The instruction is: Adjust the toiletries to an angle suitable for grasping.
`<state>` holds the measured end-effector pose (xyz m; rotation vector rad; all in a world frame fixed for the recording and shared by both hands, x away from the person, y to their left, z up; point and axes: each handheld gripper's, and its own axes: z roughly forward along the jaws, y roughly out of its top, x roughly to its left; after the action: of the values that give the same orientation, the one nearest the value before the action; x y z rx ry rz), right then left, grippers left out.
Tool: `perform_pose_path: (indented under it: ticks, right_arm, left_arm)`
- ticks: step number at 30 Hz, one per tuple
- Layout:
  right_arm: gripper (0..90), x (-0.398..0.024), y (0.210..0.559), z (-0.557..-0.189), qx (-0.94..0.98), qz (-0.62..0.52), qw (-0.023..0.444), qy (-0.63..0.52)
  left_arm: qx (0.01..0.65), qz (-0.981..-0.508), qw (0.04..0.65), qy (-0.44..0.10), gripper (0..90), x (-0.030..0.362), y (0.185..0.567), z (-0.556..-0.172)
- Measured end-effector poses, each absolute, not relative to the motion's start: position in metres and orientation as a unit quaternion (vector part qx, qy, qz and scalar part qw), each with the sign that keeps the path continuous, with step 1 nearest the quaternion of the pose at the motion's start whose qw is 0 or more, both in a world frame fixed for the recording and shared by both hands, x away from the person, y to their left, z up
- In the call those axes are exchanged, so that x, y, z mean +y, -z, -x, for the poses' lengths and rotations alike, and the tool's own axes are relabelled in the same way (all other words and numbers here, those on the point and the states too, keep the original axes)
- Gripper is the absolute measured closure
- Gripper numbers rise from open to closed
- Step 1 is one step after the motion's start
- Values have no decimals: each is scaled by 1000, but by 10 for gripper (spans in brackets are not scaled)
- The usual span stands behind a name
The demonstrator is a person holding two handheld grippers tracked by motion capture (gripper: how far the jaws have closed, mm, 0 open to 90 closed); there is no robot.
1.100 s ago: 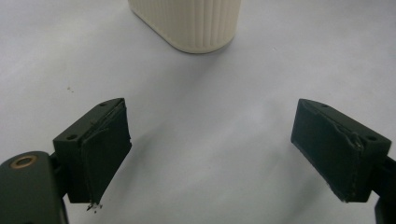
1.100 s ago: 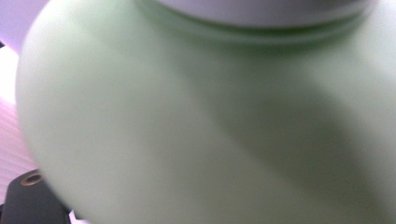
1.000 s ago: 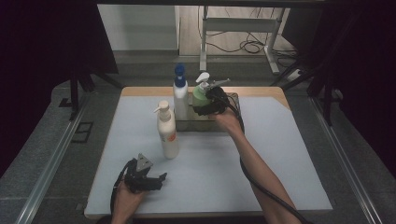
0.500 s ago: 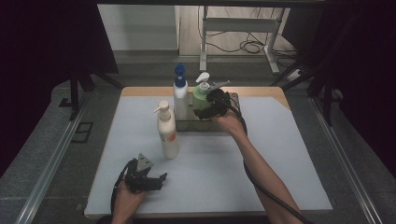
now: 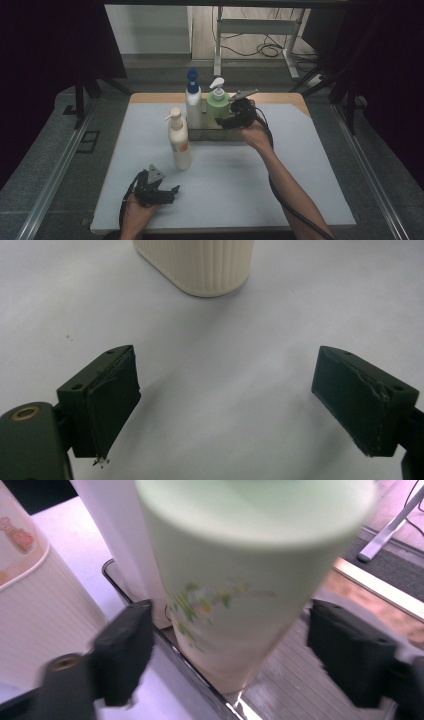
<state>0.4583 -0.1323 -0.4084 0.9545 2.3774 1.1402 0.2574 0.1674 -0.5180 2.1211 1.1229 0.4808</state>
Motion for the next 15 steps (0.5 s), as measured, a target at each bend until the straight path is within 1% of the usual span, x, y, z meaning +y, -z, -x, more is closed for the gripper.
perform_pose_path:
  ticks: [3,7,11,13,15]
  right_arm:
    - [396,-140,408,-456,832,-341,164,-407]
    - [523,-145,408,-454,833,-342,152,-408]
    - [686,-151,409,-453,834,-342,143,-409]
    - [739,-152,410,-453,836,-342,140,-406]
    - [770,-152,410,-453,837,-340,146,-402]
  left_arm:
    - [431,-815,340,-184,116,167,518,-258]
    - [431,-815,340,-184,116,167,518,-258]
    - [432,-814,342,-184,116,167,518,-258]
    - [432,-814,343,-184,116,168,517,-258]
    - [433,-813,343,-184,116,168,517,-257]
